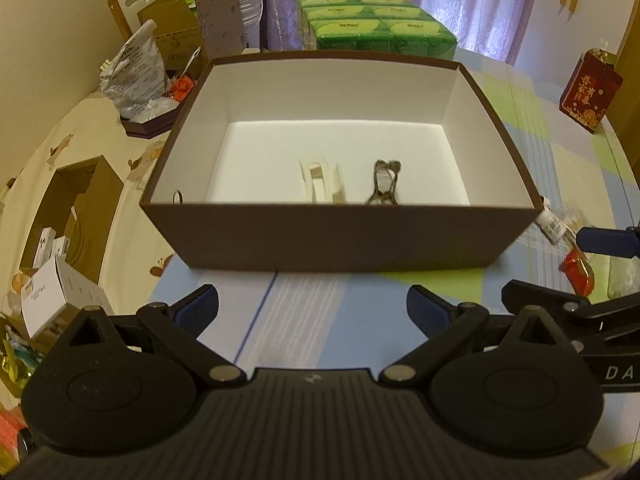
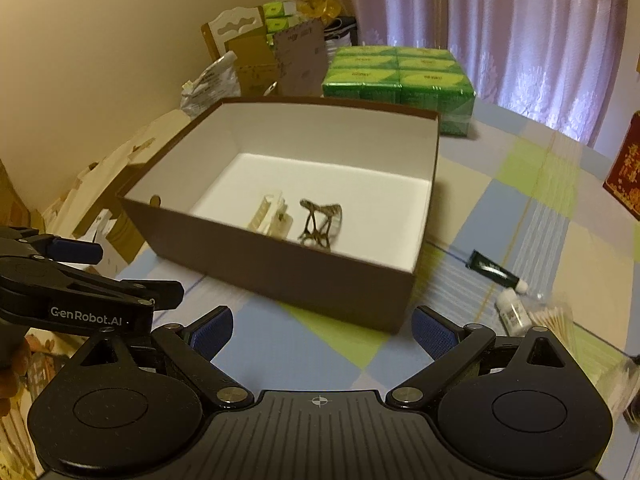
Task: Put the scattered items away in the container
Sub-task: 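Withdraw both tools from the box back toward the remaining items, then grasp red candy packet with left tool while right tool moves to white pill bottle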
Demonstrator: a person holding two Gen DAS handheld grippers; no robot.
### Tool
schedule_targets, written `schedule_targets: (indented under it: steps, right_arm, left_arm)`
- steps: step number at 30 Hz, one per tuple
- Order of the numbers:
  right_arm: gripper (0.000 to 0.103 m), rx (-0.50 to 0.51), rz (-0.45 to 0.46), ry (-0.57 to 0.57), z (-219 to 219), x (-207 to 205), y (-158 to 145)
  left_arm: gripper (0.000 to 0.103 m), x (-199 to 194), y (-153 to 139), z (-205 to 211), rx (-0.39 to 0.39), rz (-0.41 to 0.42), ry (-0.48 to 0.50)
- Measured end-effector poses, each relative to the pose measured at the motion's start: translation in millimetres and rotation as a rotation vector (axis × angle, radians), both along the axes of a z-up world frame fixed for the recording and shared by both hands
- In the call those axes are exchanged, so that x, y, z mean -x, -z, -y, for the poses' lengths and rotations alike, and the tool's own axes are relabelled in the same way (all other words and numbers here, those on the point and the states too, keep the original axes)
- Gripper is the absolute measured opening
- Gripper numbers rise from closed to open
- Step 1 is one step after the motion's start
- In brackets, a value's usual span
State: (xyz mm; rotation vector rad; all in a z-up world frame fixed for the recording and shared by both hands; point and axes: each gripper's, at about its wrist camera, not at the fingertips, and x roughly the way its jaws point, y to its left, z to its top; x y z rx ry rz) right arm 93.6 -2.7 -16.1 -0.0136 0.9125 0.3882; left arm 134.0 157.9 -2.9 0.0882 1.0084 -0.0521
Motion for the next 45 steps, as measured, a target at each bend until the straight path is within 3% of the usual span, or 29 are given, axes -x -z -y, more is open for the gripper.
schedule_targets:
  steps: [14,21,28,36,45]
  right_arm:
    - [0.101,0.012,-0.019,-0.006,42,28,11]
    - [0.101,0.006,-0.011,0.046,73,43,14]
    - [0.101,0.012,-0.023,0.197,124,61,20]
    - [0.101,0.004,-0.061,0.403,188,78,27]
    - [0.101,0.007,-0.096,0.556,230,91,36]
  left_arm:
    - [0.099,34,13,34,0.007,-0.035,-0.002]
    - [0.099,42,18,59,0.013,-0.038,0.041]
    - [0.099,42,28,101,0.043,-0.048,0.172]
    - [0.099,37,42,161,0.073,-0.039,0.388]
    - [0.098,24,52,216,0.084,-0.014,0.607]
